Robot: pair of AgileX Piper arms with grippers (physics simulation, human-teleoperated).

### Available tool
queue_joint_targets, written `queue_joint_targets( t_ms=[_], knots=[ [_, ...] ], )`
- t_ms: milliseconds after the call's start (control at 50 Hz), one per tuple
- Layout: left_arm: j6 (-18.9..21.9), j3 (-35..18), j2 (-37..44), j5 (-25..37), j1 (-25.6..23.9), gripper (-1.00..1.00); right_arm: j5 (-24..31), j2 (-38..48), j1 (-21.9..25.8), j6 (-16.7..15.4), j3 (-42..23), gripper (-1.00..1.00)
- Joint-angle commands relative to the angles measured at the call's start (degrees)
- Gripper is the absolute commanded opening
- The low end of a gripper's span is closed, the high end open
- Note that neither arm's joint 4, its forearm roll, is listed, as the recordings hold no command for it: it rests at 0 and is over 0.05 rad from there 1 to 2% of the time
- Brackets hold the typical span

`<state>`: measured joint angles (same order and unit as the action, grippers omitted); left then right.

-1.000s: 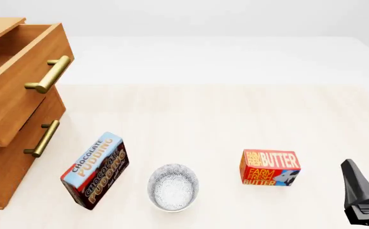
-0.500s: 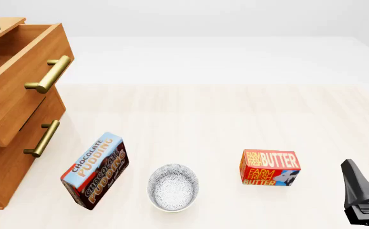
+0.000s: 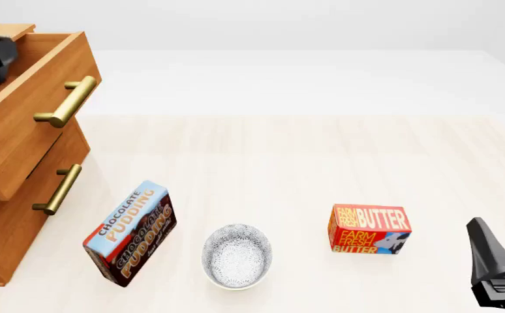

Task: Put the bowl in the top drawer of the cabinet.

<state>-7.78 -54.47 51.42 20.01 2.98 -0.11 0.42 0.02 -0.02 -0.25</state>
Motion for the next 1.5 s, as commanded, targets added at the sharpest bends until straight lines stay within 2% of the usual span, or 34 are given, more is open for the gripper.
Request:
queue_joint_targets(
  t_ms=[20,640,700,1160,1500],
  knots=[
    [-0.27,0.82,1.17,-0.93,0.38,1.00,0.00,0.00,0.00,0.01,0.00,1.00],
    [-3.19,4.34,2.84,-3.69,0.19,1.00,0.00,0.01,0.00,0.00,0.00,1.00],
    [-4.89,4.52,3.13,-3.70,-0.23,1.00,0.00,-0.01,0.00,0.00,0.00,1.00],
    [-4.43,5.64,4.62,-4.48,-0.09,1.00,0.00,-0.01,0.01,0.01,0.00,1.00],
    [-3.61,6.78,3.84,-3.45,-2.31,1.00,0.00,0.00,0.00,0.01,0.00,1.00]
  ],
)
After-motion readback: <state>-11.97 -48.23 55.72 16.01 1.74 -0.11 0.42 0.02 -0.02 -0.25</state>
